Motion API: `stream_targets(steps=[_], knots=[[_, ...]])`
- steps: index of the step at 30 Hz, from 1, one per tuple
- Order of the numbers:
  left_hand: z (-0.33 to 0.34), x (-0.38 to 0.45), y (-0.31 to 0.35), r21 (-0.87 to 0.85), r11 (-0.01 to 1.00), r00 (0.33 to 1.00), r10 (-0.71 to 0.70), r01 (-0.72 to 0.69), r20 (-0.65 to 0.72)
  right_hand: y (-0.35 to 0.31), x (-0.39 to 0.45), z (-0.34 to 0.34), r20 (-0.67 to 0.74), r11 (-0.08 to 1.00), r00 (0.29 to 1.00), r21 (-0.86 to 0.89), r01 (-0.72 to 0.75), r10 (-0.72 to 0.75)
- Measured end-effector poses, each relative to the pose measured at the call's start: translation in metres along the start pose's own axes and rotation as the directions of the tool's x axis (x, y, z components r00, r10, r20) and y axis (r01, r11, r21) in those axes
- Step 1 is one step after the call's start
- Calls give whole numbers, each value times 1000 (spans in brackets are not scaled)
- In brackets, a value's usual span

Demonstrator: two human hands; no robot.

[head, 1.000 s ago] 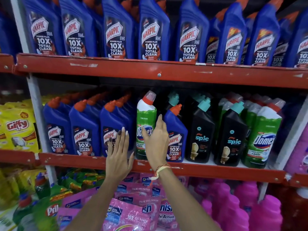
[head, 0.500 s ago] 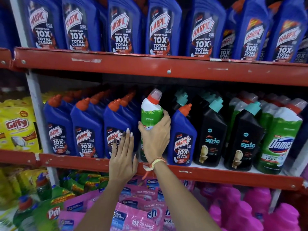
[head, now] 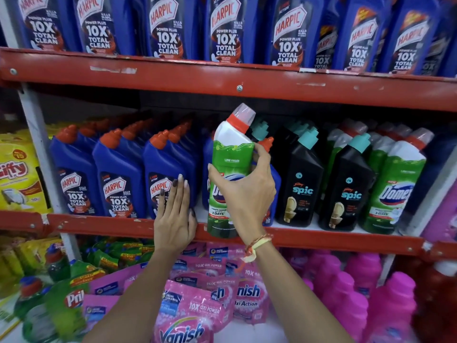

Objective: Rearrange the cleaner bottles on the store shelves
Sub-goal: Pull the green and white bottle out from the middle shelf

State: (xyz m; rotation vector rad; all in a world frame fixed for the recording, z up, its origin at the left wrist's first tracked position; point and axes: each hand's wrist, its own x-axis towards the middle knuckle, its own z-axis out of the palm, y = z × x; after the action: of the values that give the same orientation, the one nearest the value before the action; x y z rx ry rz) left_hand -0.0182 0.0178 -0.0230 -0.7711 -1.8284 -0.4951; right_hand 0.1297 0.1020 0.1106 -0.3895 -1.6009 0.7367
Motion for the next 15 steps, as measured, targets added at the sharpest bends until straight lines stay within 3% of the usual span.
stream_targets(steps=[8,15], knots=[[-2,-1,1,-7,1000,999,-5,6,32,24,-35,-42,-24,1000,1000,-14,7,-7],[-3,-1,2,-9,999,998,-32,33,45,74,-82,-58,63,991,989,-13,-132,132]])
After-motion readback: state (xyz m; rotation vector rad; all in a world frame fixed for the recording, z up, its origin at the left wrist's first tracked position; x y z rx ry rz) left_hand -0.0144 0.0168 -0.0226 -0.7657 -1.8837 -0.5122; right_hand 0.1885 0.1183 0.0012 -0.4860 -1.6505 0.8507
